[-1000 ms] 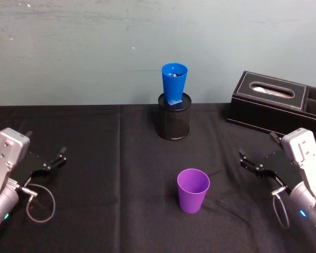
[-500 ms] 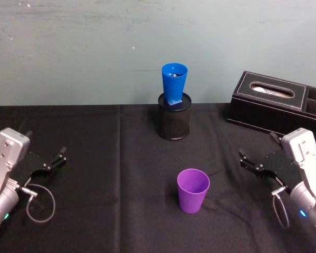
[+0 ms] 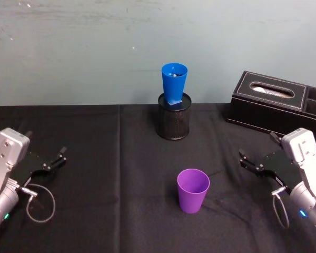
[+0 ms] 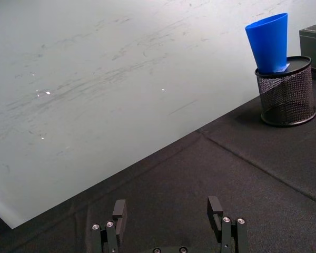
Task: Pick up one cup with a gripper and tap it against the other cup.
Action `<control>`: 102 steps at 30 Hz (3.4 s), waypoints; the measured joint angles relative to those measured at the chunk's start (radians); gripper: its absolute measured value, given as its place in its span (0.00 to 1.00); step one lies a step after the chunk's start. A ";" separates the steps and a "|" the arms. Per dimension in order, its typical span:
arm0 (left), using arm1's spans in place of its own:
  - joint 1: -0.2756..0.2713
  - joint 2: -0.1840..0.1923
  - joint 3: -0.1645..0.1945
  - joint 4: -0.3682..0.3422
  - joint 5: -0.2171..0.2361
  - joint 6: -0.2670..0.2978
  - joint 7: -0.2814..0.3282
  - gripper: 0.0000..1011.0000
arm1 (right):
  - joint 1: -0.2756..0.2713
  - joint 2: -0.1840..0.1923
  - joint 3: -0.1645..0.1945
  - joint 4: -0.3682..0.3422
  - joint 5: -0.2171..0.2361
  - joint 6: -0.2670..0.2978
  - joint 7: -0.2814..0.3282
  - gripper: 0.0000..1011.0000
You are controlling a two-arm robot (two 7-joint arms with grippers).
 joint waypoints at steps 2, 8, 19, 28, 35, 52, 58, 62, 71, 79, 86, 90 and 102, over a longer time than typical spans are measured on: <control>0.000 0.000 0.000 0.000 0.000 0.000 0.000 0.99 | 0.000 0.000 0.000 0.000 0.000 0.000 0.000 0.99; 0.000 0.000 0.000 0.000 0.000 0.000 0.000 0.99 | 0.000 0.000 0.000 0.000 0.000 0.000 0.000 0.99; 0.000 0.000 0.000 0.000 0.000 0.000 0.000 0.99 | -0.017 -0.004 0.023 -0.015 0.012 -0.019 0.022 0.99; 0.000 0.000 0.000 0.000 0.000 0.000 0.000 0.99 | -0.103 0.041 0.090 -0.085 0.090 -0.030 0.101 0.99; 0.000 0.000 0.000 0.000 0.000 0.000 0.000 0.99 | -0.181 0.109 0.129 -0.094 0.194 -0.100 0.279 0.99; 0.000 0.000 0.000 0.000 0.000 0.000 0.000 0.99 | -0.198 0.122 0.088 -0.056 0.309 -0.187 0.654 0.99; 0.000 0.000 0.000 0.000 0.000 0.000 0.000 0.99 | -0.179 0.087 0.081 -0.046 0.315 -0.166 0.676 0.99; 0.000 0.000 0.000 0.000 0.000 0.000 0.000 0.99 | -0.158 0.055 0.072 -0.032 0.311 -0.148 0.685 0.99; 0.000 0.000 0.000 0.000 0.000 0.000 0.000 0.99 | -0.120 0.001 0.058 -0.008 0.280 -0.119 0.692 0.99; 0.000 0.000 0.000 0.000 0.000 0.000 0.000 0.99 | -0.097 -0.039 0.056 0.012 0.257 -0.104 0.690 0.99; 0.000 0.000 0.000 0.000 0.000 0.000 0.000 0.99 | -0.080 -0.065 0.050 0.025 0.240 -0.089 0.686 0.99; 0.000 0.000 0.000 0.000 0.000 0.000 0.000 0.99 | -0.071 -0.076 0.047 0.032 0.233 -0.084 0.684 0.99; 0.000 0.000 0.000 0.000 0.000 0.000 0.000 0.99 | -0.046 -0.109 0.044 0.060 0.209 -0.077 0.660 0.99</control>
